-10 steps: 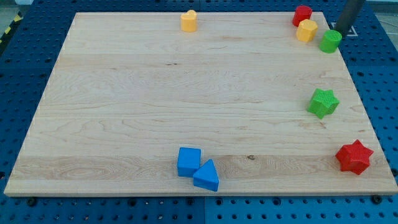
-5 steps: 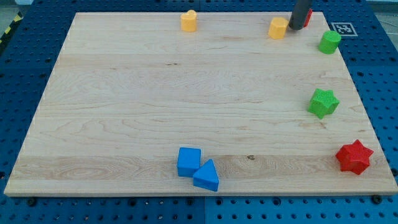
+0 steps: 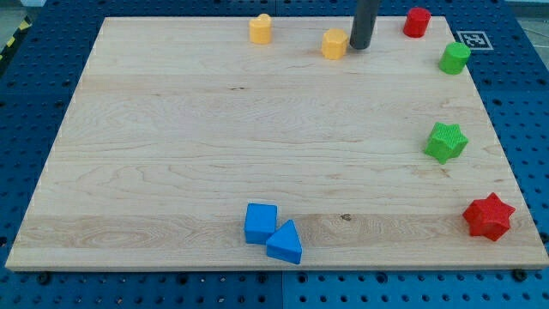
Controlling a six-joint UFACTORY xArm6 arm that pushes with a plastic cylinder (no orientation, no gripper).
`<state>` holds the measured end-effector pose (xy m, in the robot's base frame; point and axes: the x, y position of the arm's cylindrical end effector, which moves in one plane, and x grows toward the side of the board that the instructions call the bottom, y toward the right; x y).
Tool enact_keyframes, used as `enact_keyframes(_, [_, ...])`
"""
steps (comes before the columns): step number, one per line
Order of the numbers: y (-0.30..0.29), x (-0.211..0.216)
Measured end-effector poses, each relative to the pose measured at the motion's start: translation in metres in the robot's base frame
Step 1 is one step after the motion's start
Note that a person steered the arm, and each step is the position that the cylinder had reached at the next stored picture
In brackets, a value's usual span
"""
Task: Push the yellow hexagon to the right of the yellow heart
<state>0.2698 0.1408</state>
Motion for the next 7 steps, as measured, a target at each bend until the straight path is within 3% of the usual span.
enact_keyframes(1, [-0.006,0.02])
enact_keyframes(4, [-0.097,-0.006])
enact_keyframes(7, [-0.071,-0.019])
